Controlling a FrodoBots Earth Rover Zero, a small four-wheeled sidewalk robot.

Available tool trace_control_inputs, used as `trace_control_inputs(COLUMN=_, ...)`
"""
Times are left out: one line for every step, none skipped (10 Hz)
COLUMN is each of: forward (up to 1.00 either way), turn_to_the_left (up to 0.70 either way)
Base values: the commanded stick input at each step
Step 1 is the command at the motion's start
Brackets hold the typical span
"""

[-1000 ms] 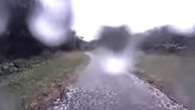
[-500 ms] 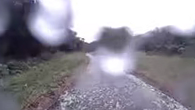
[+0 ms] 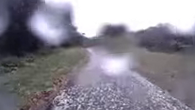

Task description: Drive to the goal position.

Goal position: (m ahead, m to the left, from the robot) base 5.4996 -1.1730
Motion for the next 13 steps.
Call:
trace_control_inputs(forward=0.70, turn_to_the_left=0.00)
trace_control_inputs(forward=0.70, turn_to_the_left=0.00)
trace_control_inputs(forward=0.70, turn_to_the_left=0.00)
trace_control_inputs(forward=0.70, turn_to_the_left=0.00)
trace_control_inputs(forward=0.70, turn_to_the_left=0.00)
trace_control_inputs(forward=0.70, turn_to_the_left=0.00)
trace_control_inputs(forward=0.70, turn_to_the_left=0.00)
trace_control_inputs(forward=0.70, turn_to_the_left=0.00)
trace_control_inputs(forward=0.70, turn_to_the_left=0.00)
trace_control_inputs(forward=0.70, turn_to_the_left=0.00)
trace_control_inputs(forward=0.70, turn_to_the_left=0.00)
trace_control_inputs(forward=0.70, turn_to_the_left=0.00)
trace_control_inputs(forward=0.70, turn_to_the_left=0.00)
